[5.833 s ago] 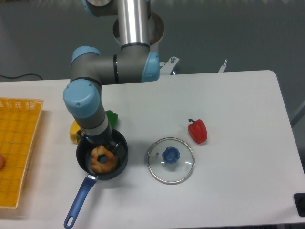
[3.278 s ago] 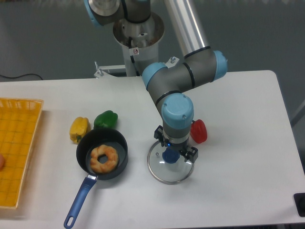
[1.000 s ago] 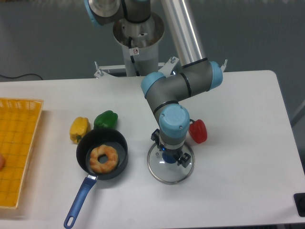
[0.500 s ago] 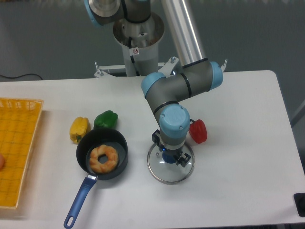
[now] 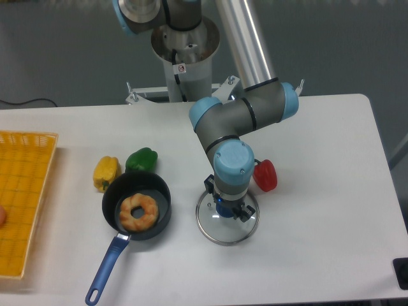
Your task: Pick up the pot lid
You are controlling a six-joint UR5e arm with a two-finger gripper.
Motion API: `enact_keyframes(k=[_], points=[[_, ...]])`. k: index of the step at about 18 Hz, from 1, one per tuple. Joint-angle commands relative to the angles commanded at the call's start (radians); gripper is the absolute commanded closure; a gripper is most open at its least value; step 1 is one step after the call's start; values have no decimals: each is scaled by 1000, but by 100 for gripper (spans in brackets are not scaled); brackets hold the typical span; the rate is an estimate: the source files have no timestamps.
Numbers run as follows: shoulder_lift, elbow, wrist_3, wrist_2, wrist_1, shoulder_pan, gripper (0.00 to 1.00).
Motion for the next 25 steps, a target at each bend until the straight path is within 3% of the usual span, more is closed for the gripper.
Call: enact_keyframes(k=[10,14,25], points=[[14,17,2,0,-9,0,39],[35,26,5,-2,-49,2,39],[77,32,6,-8,-84,3,39]])
